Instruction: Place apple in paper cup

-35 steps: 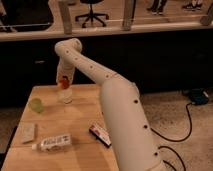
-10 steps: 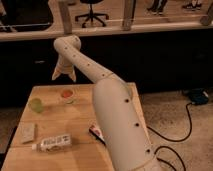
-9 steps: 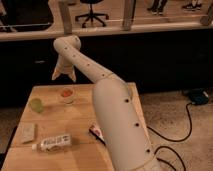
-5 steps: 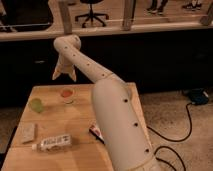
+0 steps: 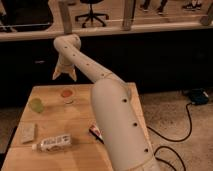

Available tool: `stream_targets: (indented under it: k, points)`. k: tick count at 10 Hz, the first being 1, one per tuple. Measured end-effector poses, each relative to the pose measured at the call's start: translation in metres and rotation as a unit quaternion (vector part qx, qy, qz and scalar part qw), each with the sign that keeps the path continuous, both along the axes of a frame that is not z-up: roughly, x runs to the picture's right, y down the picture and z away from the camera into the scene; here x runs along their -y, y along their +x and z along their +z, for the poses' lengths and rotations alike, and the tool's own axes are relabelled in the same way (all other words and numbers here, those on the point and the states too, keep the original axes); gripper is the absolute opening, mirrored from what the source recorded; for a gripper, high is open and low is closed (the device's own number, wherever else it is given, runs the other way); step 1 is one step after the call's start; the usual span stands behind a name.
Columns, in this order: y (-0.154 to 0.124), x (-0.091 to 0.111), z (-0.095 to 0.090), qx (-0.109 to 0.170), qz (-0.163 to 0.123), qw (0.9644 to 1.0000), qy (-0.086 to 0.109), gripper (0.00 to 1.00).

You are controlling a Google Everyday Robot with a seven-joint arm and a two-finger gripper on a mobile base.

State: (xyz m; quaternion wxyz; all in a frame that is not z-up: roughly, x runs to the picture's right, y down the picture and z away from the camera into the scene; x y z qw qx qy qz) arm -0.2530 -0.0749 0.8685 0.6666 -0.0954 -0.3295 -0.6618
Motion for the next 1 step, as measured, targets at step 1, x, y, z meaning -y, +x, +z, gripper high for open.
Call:
stream_targets:
  k: [1]
  points:
    - [0.0018,0.0009,0.0003,-0.001,0.0,1.0,0.0,0.76]
